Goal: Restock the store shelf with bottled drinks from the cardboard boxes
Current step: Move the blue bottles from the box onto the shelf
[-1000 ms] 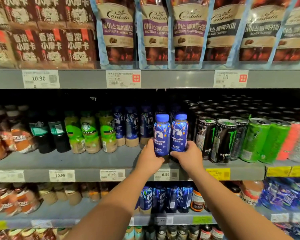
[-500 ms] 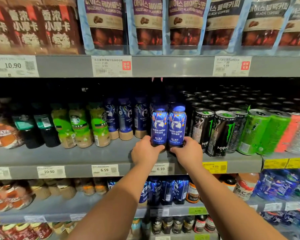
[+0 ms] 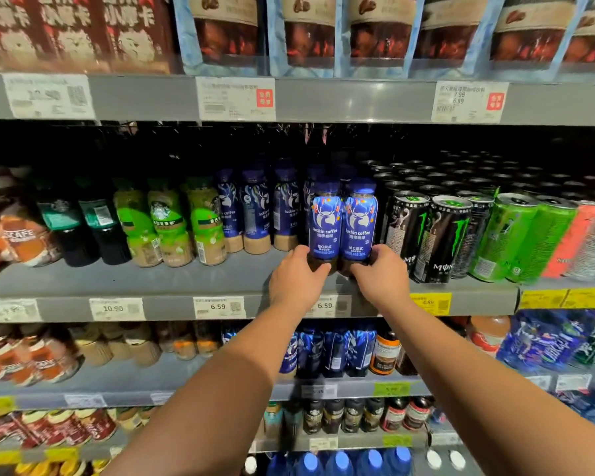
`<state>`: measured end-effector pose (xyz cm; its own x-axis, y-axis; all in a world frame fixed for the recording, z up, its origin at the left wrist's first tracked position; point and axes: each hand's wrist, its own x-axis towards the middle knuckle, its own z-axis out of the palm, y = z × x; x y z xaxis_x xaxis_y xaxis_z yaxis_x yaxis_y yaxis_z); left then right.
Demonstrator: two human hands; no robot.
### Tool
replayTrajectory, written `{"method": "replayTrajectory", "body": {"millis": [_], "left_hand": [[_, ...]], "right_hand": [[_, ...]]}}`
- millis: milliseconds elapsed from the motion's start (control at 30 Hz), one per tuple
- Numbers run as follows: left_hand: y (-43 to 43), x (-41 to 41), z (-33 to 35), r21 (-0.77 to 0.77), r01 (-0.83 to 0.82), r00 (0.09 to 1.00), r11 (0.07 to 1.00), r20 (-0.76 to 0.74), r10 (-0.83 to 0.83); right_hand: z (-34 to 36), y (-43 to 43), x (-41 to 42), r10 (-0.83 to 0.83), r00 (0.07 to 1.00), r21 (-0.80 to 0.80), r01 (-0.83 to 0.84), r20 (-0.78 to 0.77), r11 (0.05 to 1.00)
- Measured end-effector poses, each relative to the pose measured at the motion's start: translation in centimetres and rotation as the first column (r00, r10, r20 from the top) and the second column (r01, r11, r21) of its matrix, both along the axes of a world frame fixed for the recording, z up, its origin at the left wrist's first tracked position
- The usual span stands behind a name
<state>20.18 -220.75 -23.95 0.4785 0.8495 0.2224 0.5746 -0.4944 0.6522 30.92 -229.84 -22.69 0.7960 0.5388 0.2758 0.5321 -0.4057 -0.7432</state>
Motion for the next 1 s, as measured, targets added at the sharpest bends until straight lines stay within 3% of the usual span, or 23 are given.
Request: {"method": "replayTrajectory", "body": {"millis": [200,367,467,600,700,1000], "left_hand": [[0.1,-8.1,1.0,0.238,0.159,0.980,0.958,-0.157,-0.124],[-1.4,-16.1,-0.4,0.304,0.312,0.918,0.900,-0.341,-0.203],[-2.1,-19.8,-2.8,0.259,0.346,0.875,0.902,-0.437,-0.210],[-3.0,-23.3,-7.6,0.091,0.316,0.869,0.944,-0.427,-0.250],[-3.4,-25.3,-11.6,-0.022,0.302,0.841,0.953,-0.465,-0.277],[-4.1,-28.3,-25.0,-0.162,0.254,0.743,0.954,-0.599,-0.299]], "right_hand": [[1.3,-2.5,-4.7,0.073,0.953,-0.272,0.009,0.292,0.962],[-1.0,-3.7,-13.6,0.199,0.953,-0.575,-0.034,0.227,0.818],[-3.7,-4.2,-18.6,0.257,0.951,-0.660,-0.083,0.170,0.747],[-7.9,-4.8,-22.6,0.280,0.956,-0.719,-0.138,0.082,0.681],[-11.7,-5.2,-24.2,0.288,0.958,-0.765,-0.185,0.001,0.617],[-25.4,-5.1,-26.1,0.383,0.900,-0.814,-0.376,-0.207,0.443]]}}
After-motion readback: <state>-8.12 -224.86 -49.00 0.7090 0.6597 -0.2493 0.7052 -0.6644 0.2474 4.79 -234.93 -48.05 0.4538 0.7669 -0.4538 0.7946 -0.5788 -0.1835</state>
